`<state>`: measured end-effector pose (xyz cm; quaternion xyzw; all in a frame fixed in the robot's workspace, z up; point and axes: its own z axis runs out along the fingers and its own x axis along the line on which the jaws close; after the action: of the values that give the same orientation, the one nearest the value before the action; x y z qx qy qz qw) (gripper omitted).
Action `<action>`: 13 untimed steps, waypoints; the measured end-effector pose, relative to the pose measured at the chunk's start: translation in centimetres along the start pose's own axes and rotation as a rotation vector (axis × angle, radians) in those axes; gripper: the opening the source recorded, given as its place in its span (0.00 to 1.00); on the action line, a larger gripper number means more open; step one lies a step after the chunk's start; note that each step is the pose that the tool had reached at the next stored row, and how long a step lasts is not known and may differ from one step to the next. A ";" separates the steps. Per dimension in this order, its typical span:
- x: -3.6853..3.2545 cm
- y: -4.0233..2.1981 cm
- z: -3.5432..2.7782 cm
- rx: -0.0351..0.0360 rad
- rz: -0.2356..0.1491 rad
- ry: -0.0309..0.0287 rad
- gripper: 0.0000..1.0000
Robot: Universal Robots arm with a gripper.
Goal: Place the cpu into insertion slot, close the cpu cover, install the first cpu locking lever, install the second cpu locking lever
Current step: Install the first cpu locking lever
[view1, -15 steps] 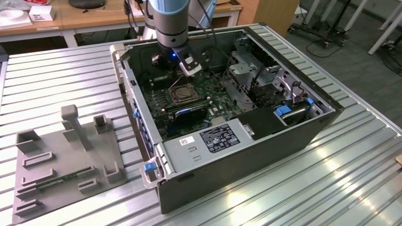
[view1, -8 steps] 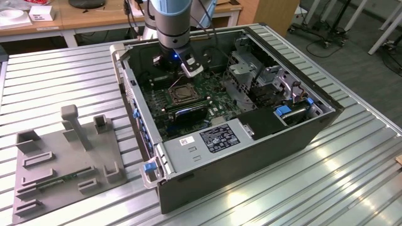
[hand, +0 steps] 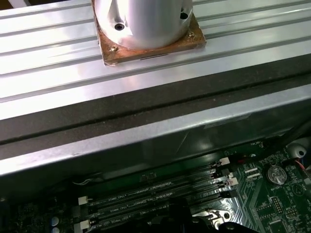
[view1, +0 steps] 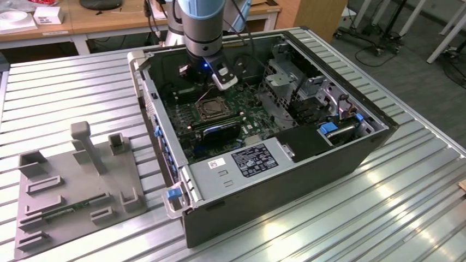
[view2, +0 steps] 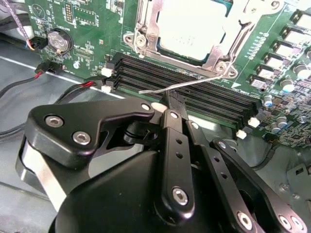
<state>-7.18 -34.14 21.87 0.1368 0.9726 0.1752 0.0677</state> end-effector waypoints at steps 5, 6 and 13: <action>-0.06 -0.24 0.03 -0.0011 0.000 0.0003 0.11; -0.06 -0.29 0.04 -0.0014 0.000 0.0003 0.11; -0.07 -0.30 0.06 -0.0014 0.000 0.0003 0.11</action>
<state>-7.17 -34.42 21.71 0.1368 0.9725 0.1759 0.0676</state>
